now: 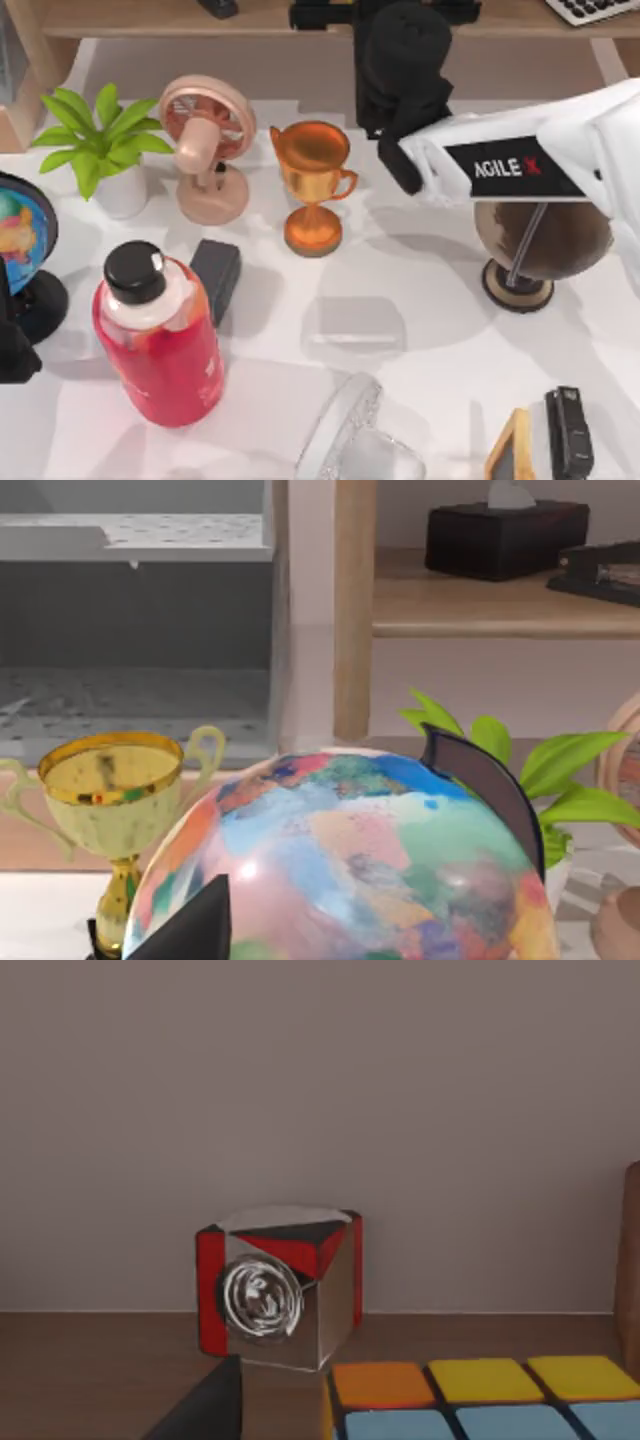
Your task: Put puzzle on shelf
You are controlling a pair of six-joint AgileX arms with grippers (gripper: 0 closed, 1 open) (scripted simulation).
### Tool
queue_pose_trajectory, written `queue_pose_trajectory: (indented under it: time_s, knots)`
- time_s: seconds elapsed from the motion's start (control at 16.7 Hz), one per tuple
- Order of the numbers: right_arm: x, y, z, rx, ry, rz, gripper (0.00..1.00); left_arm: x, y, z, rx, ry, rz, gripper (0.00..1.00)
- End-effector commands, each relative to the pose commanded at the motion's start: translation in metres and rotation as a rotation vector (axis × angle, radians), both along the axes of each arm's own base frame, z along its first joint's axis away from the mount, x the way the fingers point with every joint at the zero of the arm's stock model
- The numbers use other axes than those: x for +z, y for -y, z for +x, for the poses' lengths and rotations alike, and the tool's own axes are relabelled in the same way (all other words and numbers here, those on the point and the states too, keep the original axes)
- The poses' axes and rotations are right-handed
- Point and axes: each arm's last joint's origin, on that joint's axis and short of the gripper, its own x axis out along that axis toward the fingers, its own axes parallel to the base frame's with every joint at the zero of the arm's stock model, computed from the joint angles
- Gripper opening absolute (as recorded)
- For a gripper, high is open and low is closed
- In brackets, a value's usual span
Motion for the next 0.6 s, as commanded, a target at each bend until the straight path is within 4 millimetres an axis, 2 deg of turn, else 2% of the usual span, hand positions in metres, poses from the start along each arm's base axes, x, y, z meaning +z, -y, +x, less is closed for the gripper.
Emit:
queue_pose_trajectory:
  time_s: [0.12,0.3,0.42,0.6]
  knots:
    - [0.003,0.001,-0.002,0.004,0.009,-0.004,1.0,0.0,0.0,0.0,0.0,0.0,0.0,1.0]
    - [0.029,0.011,-0.014,0.022,0.087,-0.039,1.0,0.0,0.0,0.0,0.0,0.0,0.0,1.0]
    - [0.053,0.031,-0.027,0.019,0.17,-0.085,1.0,0.0,0.0,0.0,0.0,0.0,0.0,1.0]
    - [0.077,0.083,-0.047,-0.034,0.278,-0.209,1.0,0.0,0.0,0.0,0.0,0.0,0.0,1.0]
